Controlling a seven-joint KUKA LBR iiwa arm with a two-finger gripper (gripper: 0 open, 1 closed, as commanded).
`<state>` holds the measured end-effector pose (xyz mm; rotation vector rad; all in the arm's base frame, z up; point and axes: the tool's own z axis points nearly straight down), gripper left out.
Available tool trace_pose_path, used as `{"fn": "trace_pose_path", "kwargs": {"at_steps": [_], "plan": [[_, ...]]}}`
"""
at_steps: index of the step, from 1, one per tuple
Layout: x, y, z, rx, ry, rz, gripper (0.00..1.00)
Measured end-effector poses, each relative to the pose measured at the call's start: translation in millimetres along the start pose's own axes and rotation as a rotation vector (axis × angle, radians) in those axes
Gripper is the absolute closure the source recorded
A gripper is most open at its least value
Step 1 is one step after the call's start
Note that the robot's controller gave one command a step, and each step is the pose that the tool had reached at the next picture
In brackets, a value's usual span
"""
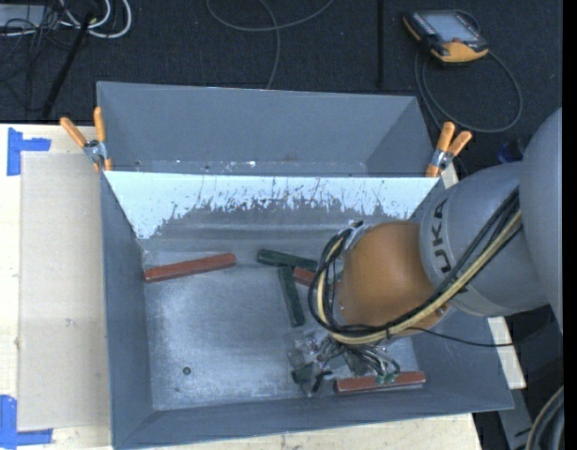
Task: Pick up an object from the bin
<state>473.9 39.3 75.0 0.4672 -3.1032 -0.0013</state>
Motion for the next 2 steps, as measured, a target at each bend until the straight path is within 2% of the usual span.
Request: {"fn": "trace_pose_path", "kwargs": {"at_steps": [1, 2], "plan": [[0.0, 0.0, 0.0, 0.0, 0.0, -0.001, 1.0], [-12.5, -3.2, -159.9, 0.002, -0.007, -0.014, 1.0]]}}
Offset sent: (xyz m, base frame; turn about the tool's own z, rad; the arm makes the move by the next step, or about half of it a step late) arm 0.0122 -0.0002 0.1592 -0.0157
